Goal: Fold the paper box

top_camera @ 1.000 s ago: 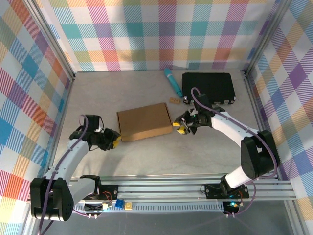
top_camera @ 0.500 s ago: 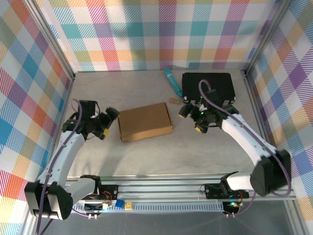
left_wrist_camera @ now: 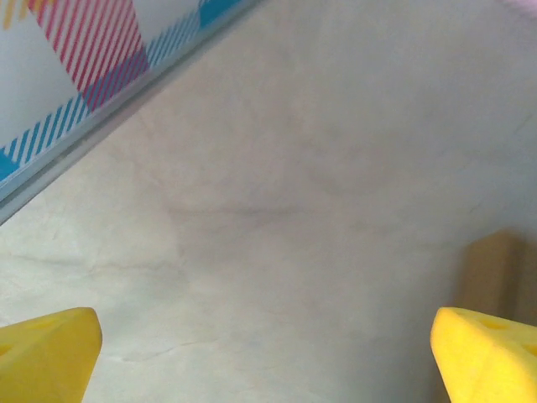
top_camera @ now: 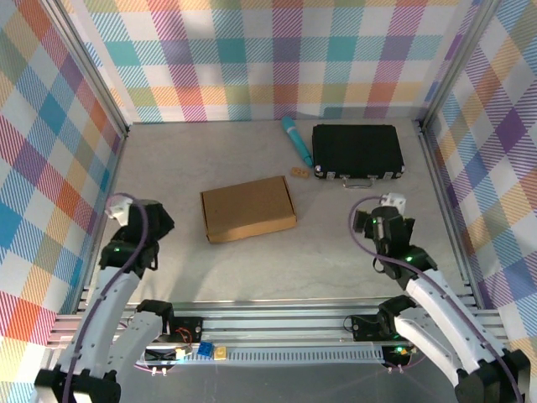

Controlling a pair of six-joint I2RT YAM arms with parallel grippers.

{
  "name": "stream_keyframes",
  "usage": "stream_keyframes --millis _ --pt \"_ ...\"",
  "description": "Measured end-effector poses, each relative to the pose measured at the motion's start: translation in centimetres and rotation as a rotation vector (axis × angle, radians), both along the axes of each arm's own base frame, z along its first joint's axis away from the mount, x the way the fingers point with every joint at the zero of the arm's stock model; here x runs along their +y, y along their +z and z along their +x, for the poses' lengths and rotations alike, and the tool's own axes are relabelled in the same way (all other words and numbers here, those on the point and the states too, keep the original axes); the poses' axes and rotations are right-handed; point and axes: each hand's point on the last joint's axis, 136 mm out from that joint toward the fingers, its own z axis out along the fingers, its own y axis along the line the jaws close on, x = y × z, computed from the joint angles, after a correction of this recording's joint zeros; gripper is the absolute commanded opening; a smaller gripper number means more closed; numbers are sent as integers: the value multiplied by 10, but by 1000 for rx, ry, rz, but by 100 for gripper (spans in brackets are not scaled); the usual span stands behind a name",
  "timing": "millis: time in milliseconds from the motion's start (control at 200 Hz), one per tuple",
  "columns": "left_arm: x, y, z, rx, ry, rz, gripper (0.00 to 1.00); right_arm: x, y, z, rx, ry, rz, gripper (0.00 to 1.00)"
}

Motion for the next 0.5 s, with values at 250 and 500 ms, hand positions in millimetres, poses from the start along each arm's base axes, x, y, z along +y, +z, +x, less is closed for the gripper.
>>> stream_keyframes --millis 250,500 --pt "-10 -76 33 92 -168 100 100 20 -67 29 105 148 -105 99" --pt "-23 -114 91 67 -225 83 100 40 -89 88 114 248 -74 99"
